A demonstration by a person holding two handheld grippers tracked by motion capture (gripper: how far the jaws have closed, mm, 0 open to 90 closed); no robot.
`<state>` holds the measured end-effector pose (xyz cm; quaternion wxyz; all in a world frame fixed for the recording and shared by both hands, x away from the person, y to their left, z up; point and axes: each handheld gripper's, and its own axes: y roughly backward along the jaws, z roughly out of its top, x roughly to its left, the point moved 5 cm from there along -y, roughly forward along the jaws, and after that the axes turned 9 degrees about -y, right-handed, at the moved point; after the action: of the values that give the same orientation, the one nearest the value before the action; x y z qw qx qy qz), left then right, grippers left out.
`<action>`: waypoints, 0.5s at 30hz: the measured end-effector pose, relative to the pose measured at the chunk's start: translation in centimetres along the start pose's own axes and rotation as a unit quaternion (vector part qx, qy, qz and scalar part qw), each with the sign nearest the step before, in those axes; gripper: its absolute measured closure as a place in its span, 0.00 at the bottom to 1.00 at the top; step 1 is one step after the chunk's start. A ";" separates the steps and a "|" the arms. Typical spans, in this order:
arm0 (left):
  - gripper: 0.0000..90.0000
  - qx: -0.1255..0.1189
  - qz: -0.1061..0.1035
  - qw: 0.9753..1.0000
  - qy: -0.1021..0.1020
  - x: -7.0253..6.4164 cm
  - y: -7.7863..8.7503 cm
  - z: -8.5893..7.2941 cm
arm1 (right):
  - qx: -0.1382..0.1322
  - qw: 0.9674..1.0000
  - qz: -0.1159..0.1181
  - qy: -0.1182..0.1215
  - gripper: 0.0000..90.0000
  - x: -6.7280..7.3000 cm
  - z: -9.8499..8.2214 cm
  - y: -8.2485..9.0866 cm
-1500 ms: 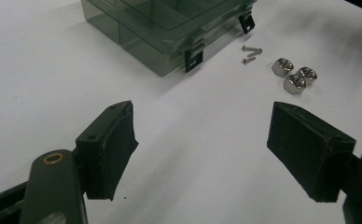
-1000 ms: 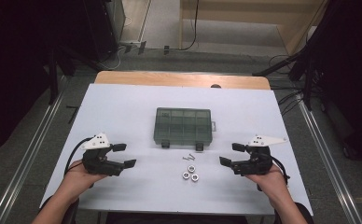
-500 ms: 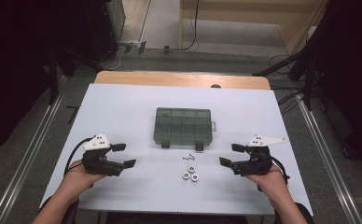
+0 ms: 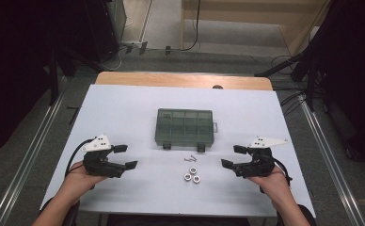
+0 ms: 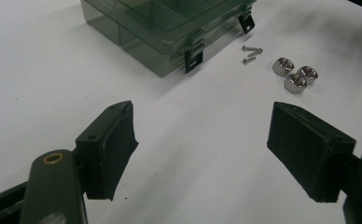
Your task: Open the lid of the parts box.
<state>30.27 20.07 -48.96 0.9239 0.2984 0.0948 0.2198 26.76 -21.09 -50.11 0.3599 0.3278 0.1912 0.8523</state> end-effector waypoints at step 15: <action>0.26 0.011 -0.005 1.000 0.007 0.0 -0.4 0.1 | -0.002 1.000 -0.003 -0.013 0.20 0.0 0.1 -0.1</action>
<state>30.42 19.74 -49.13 0.9209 0.3068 0.1050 0.2165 26.91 -21.07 -50.08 0.3655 0.3377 0.1853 0.8474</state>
